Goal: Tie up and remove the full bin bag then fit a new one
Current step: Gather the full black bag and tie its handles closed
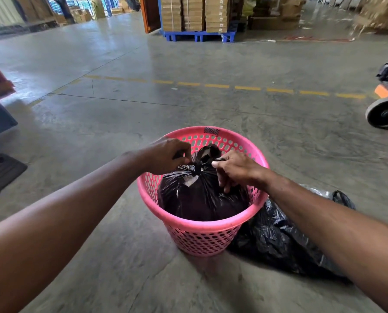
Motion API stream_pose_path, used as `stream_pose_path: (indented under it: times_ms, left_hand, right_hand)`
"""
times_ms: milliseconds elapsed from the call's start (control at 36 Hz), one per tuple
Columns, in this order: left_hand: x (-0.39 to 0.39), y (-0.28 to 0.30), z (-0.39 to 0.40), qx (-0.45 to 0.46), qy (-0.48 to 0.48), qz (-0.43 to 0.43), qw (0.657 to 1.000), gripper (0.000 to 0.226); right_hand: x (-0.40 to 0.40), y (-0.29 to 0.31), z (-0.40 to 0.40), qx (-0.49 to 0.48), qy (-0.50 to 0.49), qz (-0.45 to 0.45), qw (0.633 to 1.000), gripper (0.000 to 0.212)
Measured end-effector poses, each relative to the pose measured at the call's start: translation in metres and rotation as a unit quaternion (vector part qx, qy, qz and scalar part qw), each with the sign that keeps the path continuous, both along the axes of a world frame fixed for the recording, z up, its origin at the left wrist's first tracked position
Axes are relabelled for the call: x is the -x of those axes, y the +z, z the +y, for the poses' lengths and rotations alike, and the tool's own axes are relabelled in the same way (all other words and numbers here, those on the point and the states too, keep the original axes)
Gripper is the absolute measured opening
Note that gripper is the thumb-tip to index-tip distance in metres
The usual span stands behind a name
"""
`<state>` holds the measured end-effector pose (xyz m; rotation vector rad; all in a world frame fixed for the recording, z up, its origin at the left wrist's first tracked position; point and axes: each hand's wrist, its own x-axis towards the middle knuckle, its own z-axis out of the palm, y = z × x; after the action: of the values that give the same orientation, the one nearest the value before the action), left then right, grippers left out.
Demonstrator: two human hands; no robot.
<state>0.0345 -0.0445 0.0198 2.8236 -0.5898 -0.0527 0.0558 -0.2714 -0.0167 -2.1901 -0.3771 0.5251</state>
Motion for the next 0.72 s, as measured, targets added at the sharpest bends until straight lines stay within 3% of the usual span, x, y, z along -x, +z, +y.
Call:
stream_pose_path:
  times_ms: [167,278,389,444,556,639,722]
  left_hand:
    - [0.001,-0.01,-0.002,-0.051,0.011,-0.011,0.999,0.011]
    - [0.007,-0.013,-0.007,0.006,0.007,-0.061,0.998,0.028]
    - [0.007,-0.015,-0.015,-0.061,-0.02,-0.013,0.998,0.048]
    - [0.005,-0.02,-0.019,-0.095,-0.019,0.014,0.995,0.05]
    - [0.001,-0.029,-0.026,-0.14,-0.025,0.008,0.99,0.046]
    - [0.002,-0.029,-0.029,-0.089,-0.019,0.012,0.996,0.038]
    - [0.005,-0.027,-0.032,0.025,0.008,0.006,1.0,0.021]
  right_hand:
    - [0.003,0.002,-0.006,0.084,-0.005,-0.017,0.996,0.048]
    - [0.01,0.01,-0.02,0.114,0.03,-0.194,0.974,0.016]
    - [0.021,0.013,-0.052,0.095,-0.103,-0.323,0.936,0.039]
    - [0.027,0.006,-0.068,0.101,-0.188,-0.321,0.923,0.046]
    - [0.038,-0.018,-0.077,0.125,-0.256,-0.187,0.94,0.064]
    - [0.043,-0.027,-0.07,0.095,-0.25,-0.139,0.953,0.05]
    - [0.043,-0.029,-0.066,0.103,-0.261,-0.139,0.95,0.039]
